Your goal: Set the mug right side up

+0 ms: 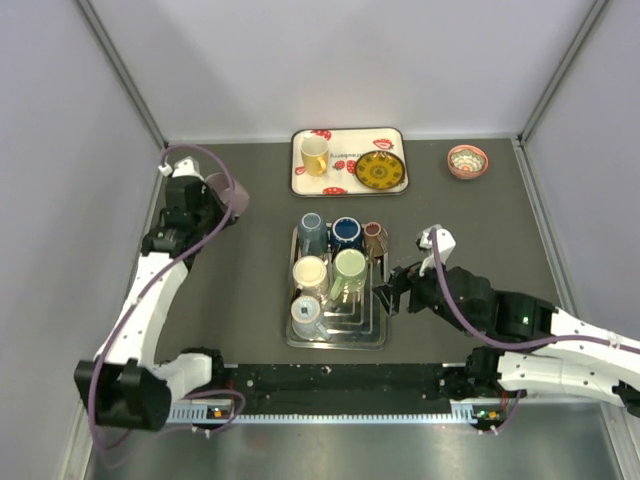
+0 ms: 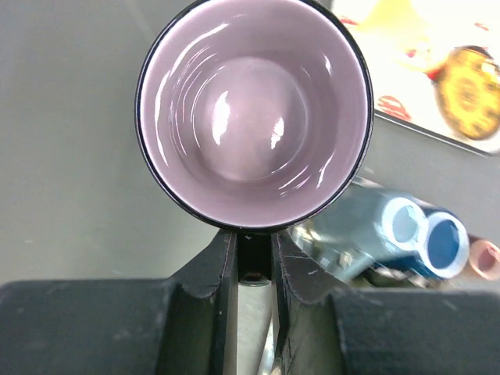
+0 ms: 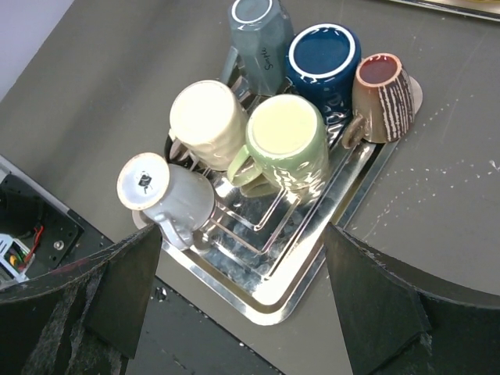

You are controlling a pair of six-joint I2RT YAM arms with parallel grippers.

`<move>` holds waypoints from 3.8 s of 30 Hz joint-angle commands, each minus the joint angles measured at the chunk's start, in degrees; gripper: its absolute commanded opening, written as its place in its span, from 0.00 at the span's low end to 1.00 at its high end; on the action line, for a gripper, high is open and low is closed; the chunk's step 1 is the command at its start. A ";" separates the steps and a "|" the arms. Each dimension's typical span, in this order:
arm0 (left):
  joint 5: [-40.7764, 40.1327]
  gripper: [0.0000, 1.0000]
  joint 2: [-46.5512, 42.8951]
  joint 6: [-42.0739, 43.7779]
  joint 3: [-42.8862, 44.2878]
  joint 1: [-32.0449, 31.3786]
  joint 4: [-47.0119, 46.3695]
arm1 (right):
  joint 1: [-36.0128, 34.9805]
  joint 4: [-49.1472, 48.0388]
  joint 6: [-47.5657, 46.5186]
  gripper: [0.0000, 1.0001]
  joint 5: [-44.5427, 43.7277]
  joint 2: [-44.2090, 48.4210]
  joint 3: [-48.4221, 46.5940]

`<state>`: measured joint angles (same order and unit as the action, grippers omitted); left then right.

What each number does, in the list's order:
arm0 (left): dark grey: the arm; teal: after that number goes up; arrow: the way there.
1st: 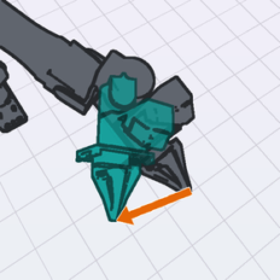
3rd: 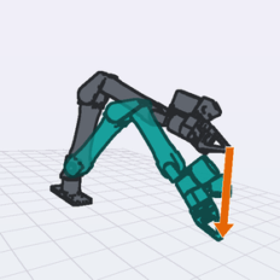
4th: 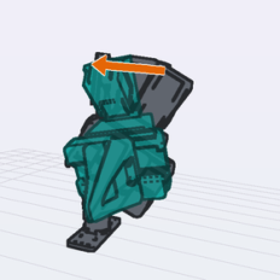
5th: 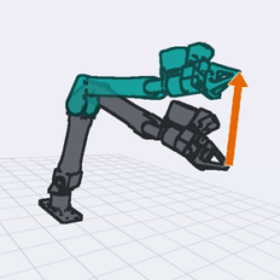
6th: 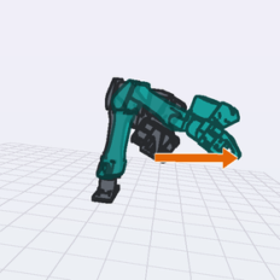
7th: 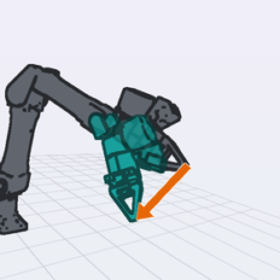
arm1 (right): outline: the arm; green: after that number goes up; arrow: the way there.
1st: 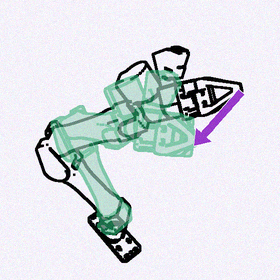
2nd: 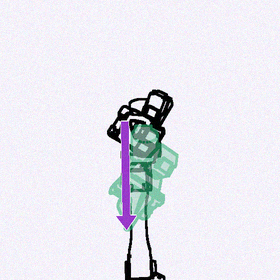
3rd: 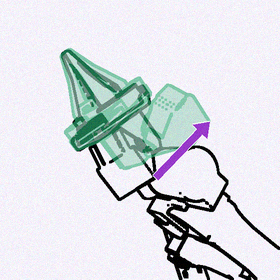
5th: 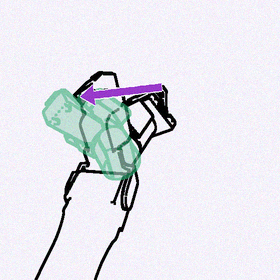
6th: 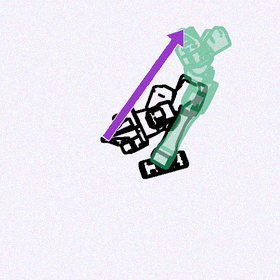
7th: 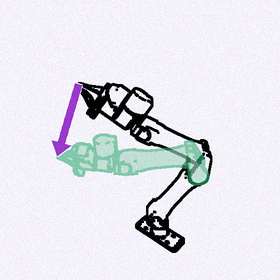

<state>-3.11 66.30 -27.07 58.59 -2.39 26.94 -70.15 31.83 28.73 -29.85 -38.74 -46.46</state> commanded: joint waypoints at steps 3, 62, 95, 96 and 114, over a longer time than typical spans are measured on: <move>0.12 0.00 -11.27 -5.88 0.12 -10.52 -1.80 | 0.54 -4.68 2.73 0.85 -0.12 -0.72 -1.71; 27.81 0.00 -17.88 -34.45 -15.17 -39.53 -48.03 | 24.62 -80.87 32.44 0.78 48.04 -11.88 18.77; 27.64 0.00 -18.05 -33.49 -16.66 -42.78 -47.51 | 29.46 -100.66 46.94 0.35 49.79 -22.08 20.36; 27.46 0.00 -18.14 -33.49 -16.75 -43.04 -47.51 | 29.46 -100.57 47.20 0.33 49.71 -22.25 19.83; 22.63 0.00 -20.86 -29.88 -17.98 -44.72 -45.22 | 29.54 -91.09 42.21 0.00 51.99 -19.36 17.54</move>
<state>15.70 47.72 -58.89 40.66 -45.39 -15.97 -41.47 -63.18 75.99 24.56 -61.52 -24.99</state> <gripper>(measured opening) 0.200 0.171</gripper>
